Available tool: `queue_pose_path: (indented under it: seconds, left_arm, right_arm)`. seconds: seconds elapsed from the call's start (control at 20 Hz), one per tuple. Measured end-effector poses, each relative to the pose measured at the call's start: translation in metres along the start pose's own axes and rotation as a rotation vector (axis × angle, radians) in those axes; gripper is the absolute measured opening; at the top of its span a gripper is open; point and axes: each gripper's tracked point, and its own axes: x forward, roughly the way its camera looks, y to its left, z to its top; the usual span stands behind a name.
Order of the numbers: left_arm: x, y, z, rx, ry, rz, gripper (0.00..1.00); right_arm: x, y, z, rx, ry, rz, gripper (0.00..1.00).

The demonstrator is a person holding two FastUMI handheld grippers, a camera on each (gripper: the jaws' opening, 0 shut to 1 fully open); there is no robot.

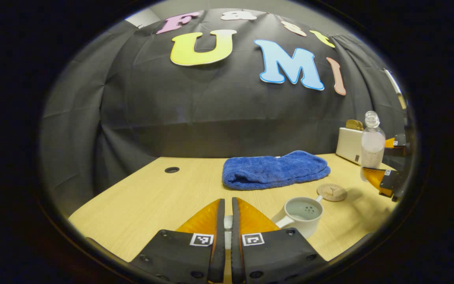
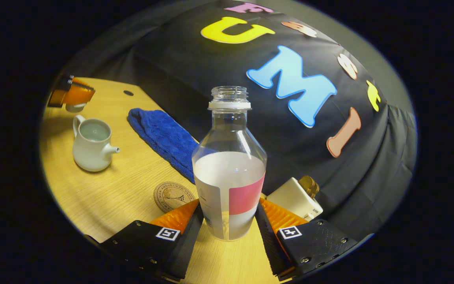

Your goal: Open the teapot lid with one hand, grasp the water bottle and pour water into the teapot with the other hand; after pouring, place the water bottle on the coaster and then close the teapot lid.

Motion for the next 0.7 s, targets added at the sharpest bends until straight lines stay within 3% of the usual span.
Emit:
queue_pose_path:
  seconds: [0.45, 0.7]
  left_arm:
    - [-0.007, 0.010, 0.006, -0.014, -0.016, 0.016, 0.13]
    - [-0.008, 0.010, 0.006, -0.022, -0.022, 0.020, 0.12]
  right_arm:
    - [0.011, 0.026, 0.041, -0.466, -0.125, -0.087, 0.76]
    - [0.011, 0.035, 0.055, -0.641, -0.197, -0.127, 0.76]
